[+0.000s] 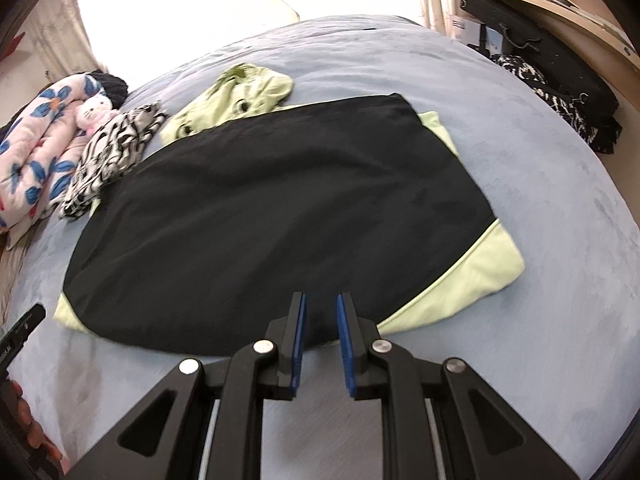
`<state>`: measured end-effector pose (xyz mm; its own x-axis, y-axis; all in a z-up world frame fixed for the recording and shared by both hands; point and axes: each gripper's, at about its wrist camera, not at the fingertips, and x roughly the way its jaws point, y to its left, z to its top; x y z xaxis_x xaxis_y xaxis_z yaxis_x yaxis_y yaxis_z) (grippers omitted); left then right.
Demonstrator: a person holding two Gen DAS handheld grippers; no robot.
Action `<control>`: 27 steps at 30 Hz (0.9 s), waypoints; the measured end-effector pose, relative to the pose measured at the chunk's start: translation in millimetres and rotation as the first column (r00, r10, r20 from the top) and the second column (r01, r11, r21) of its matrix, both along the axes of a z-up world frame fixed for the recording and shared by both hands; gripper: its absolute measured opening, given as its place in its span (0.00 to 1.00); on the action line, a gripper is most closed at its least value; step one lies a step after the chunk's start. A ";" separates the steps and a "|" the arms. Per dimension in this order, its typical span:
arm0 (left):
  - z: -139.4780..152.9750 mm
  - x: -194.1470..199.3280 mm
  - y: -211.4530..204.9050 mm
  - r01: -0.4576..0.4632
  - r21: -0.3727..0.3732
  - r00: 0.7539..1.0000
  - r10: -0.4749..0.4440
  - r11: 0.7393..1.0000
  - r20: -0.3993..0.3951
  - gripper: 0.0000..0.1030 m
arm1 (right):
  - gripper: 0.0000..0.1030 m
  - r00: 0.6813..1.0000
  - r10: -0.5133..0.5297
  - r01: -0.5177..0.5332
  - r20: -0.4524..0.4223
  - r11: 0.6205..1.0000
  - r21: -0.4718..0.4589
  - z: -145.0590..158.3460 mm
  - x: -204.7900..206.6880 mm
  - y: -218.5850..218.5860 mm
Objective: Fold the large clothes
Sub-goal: 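Release the hem and smooth the folded bundle with both open tools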
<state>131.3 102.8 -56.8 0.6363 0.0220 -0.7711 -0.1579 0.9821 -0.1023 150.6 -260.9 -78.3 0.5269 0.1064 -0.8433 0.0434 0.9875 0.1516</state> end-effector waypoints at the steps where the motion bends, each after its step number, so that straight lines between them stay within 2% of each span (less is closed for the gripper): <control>1: 2.9 -2.5 -2.1 0.014 -0.004 1.000 -0.014 1.000 0.010 0.68 | 0.15 1.000 0.013 -0.013 -0.004 1.000 0.009 0.4 -3.6 5.2; 4: 9.5 -5.0 -9.3 0.018 0.008 1.000 -0.018 1.000 0.003 0.69 | 0.16 0.999 0.045 -0.044 -0.012 0.999 0.021 1.1 -10.0 18.0; 7: 6.9 -0.1 -10.4 0.020 -0.033 0.999 -0.022 0.999 -0.042 0.68 | 0.16 0.996 0.084 -0.083 -0.011 0.996 0.017 2.1 -13.7 33.8; 9: 5.8 3.3 -8.7 0.013 -0.037 0.999 -0.014 0.999 -0.036 0.68 | 0.16 0.994 0.108 -0.108 -0.006 0.994 0.012 3.2 -14.0 44.5; 12: 6.9 5.9 -8.1 0.004 -0.003 1.000 -0.004 1.000 -0.005 0.66 | 0.16 0.988 0.151 -0.151 0.001 0.988 0.001 4.7 -12.5 59.0; 16: 6.3 20.5 -10.7 0.025 0.046 1.000 -0.025 0.999 -0.001 0.66 | 0.16 0.978 0.209 -0.209 0.009 0.978 -0.022 6.8 -2.0 77.2; 23: 12.9 78.9 -27.0 0.119 0.127 0.992 -0.114 0.985 -0.045 0.66 | 0.17 0.966 0.256 -0.255 0.025 0.966 -0.037 20.3 46.3 88.6; 25: 16.9 98.8 -31.2 0.146 0.144 0.989 -0.141 0.979 -0.050 0.66 | 0.22 0.966 0.258 -0.257 0.035 0.966 -0.036 27.3 62.3 87.0; 27: 20.8 125.8 -32.7 0.164 0.151 0.986 -0.155 0.975 -0.067 0.66 | 0.31 0.966 0.254 -0.253 0.050 0.967 -0.035 37.8 86.2 84.0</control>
<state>257.1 70.1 -36.1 0.5983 0.0461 -0.8000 0.0009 0.9983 0.0582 236.8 -176.8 -40.6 0.5303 0.2187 -0.8191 -0.2163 0.9691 0.1187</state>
